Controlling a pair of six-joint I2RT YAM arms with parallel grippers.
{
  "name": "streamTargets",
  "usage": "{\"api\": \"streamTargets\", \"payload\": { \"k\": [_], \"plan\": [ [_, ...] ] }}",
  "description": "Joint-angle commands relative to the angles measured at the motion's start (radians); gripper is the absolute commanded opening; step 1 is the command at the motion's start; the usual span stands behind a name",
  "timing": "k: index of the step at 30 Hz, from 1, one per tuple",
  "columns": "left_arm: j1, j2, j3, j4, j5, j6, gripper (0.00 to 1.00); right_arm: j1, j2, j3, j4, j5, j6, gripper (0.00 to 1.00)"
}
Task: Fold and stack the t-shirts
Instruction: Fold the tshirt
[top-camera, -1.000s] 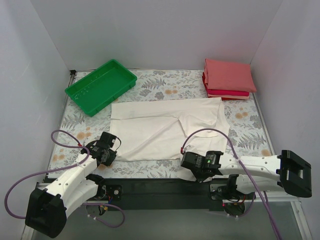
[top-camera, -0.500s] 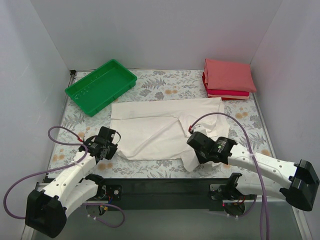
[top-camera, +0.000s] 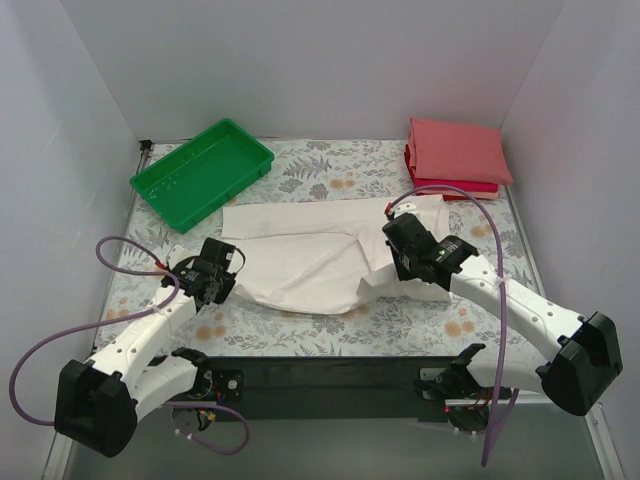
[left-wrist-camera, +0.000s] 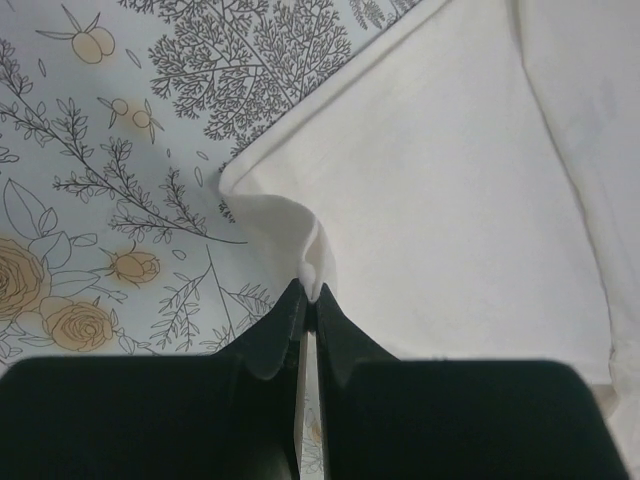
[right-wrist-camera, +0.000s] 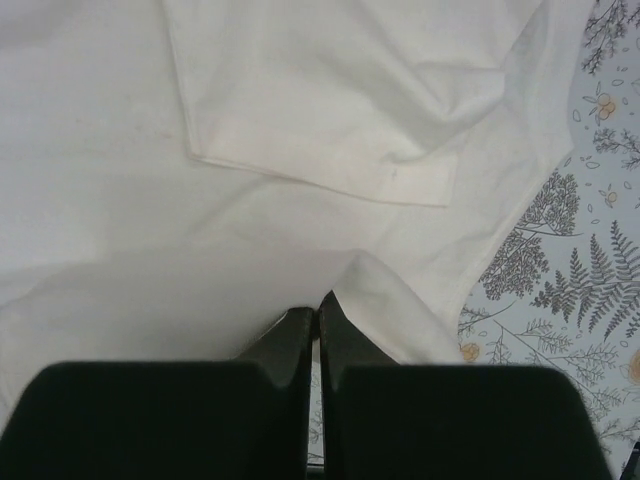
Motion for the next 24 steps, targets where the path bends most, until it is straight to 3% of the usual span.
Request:
{"api": "streamTargets", "payload": {
  "k": [1,7,24],
  "plan": [
    [0.008,0.035,0.062,0.025,-0.08,-0.024,0.0,-0.047,0.03,0.068,0.067,0.002,-0.075,0.01],
    [0.04,0.112,0.105,0.053,-0.091,-0.01,0.0,-0.158,0.088,0.111,0.105,-0.058,-0.115,0.01],
    [0.088,0.221,0.191,0.139,-0.108,0.03,0.0,-0.242,0.278,0.336,0.139,-0.025,-0.23,0.01]
  ]
}}
